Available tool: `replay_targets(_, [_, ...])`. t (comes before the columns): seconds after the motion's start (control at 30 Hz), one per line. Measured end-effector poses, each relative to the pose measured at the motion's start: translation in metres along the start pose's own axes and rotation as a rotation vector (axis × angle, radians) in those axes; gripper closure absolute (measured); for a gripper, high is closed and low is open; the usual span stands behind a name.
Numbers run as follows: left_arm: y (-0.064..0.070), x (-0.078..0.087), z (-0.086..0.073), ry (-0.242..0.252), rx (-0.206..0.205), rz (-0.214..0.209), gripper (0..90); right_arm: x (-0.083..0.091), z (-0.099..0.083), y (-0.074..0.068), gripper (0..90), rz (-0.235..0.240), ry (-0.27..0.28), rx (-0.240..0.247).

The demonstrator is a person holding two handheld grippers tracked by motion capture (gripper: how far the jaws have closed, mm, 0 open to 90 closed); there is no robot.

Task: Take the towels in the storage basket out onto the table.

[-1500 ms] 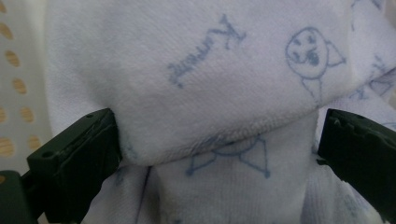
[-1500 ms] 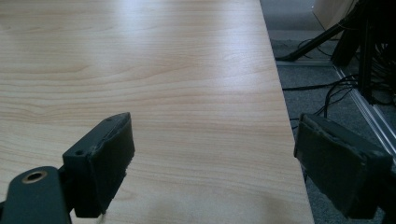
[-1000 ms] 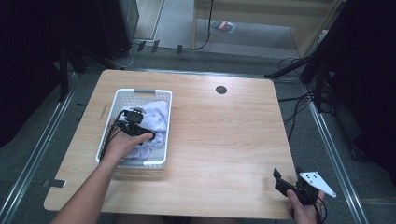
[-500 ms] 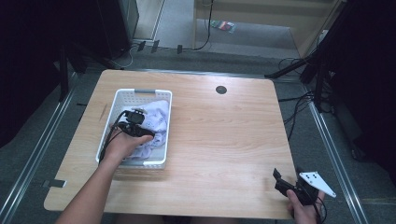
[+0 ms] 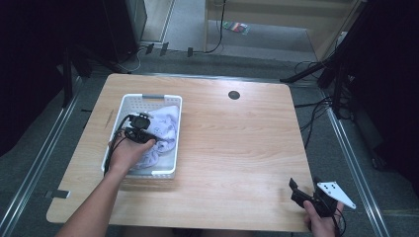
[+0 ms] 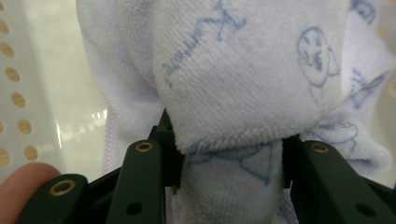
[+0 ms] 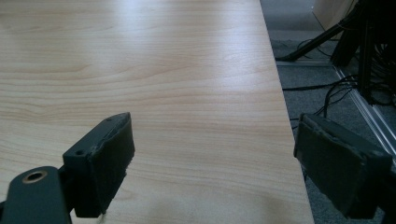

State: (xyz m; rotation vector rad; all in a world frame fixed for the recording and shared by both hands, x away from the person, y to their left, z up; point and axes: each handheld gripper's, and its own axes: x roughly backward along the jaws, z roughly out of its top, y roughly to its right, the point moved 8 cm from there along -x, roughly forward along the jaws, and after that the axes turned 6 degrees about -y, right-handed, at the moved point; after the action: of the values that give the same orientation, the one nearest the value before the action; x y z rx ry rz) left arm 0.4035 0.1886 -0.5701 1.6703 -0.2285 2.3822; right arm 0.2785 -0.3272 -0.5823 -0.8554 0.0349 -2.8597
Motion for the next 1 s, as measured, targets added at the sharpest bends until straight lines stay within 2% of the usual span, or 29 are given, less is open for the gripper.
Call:
replay_targets(0.1, [-0.001, 0.006, 0.002, 0.019, 0.009, -0.018, 60.0, 0.0, 0.0, 0.0, 12.4, 0.001, -0.001, 0.0])
replay_targets(0.2, [-0.004, 0.014, 0.004, 0.047, 0.036, -0.037, 59.9, 0.0, 0.0, 0.0, 12.4, 0.0, -0.001, -0.001])
replay_targets(0.33, [-0.009, 0.03, 0.008, 0.088, 0.033, -0.042, 59.9, 0.0, 0.0, 0.0, 12.4, -0.001, -0.001, 0.0])
replay_targets(0.43, [-0.012, 0.044, 0.012, 0.135, 0.049, -0.042, 59.8, 0.0, 0.0, 0.0, 12.4, -0.003, -0.002, 0.0])
replay_targets(0.73, [-0.012, 0.078, 0.022, 0.177, 0.042, -0.034, 59.6, 0.0, 0.0, 0.0, 12.4, -0.004, -0.002, 0.0])
replay_targets(1.0, [0.0, 0.098, 0.036, 0.193, 0.023, -0.037, 59.4, 0.0, 0.0, 0.0, 12.4, -0.003, -0.003, 0.001])
